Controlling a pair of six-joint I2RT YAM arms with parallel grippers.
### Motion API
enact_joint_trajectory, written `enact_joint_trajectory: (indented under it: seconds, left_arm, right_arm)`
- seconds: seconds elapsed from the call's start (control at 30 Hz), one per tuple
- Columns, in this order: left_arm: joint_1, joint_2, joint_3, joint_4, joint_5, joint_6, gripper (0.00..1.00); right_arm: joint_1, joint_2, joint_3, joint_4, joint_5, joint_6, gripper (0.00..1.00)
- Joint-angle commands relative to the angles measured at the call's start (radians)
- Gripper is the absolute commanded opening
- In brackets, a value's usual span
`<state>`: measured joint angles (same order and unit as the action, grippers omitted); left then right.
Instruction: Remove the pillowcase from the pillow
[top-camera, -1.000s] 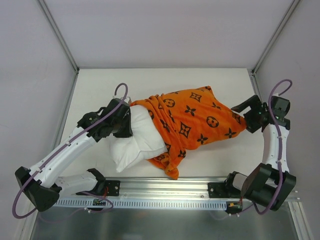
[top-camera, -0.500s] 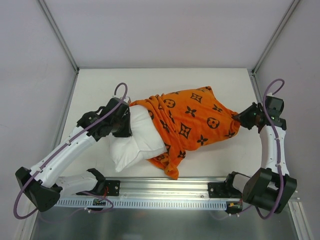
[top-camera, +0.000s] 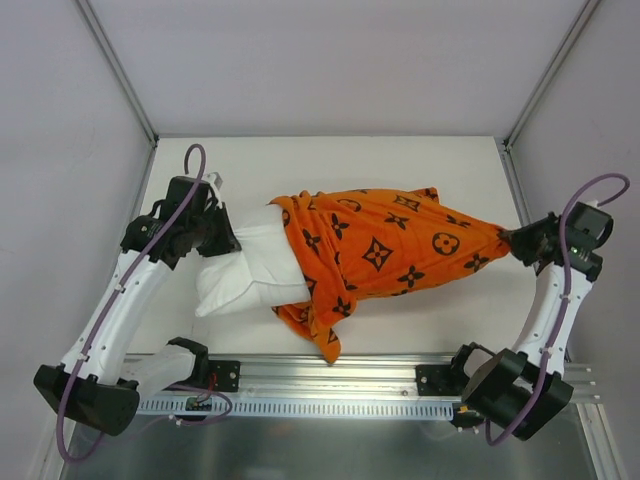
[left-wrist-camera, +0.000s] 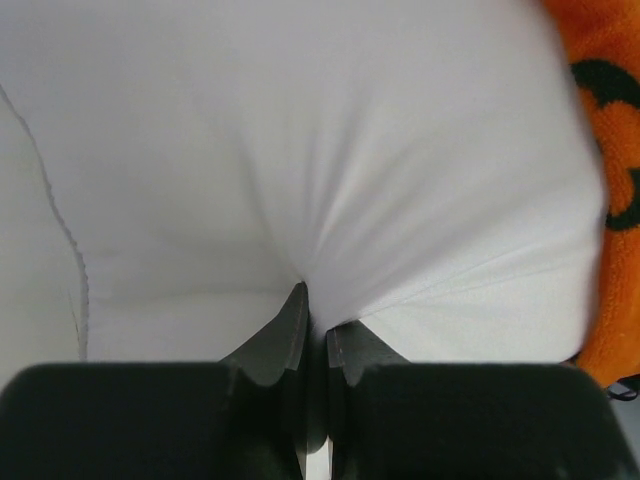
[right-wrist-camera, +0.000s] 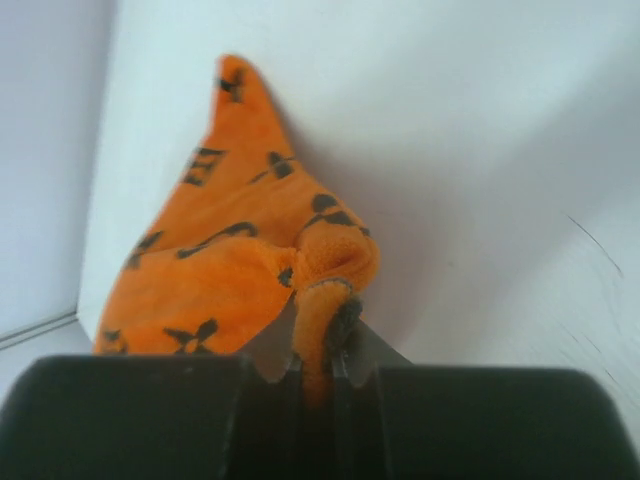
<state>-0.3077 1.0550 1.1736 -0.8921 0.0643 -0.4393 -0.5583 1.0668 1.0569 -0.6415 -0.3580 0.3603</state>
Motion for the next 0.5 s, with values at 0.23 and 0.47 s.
enact_joint_trajectory:
  seconds: [0.23, 0.47]
  left_arm:
    - [0.091, -0.121, -0.032, -0.036, 0.099, 0.008, 0.00]
    - [0.091, -0.159, 0.049, -0.042, 0.218, 0.085, 0.93]
  right_arm:
    - [-0.130, -0.082, -0.221, 0.089, 0.142, -0.001, 0.01]
    - [-0.001, -0.099, -0.046, 0.016, 0.126, -0.011, 0.91]
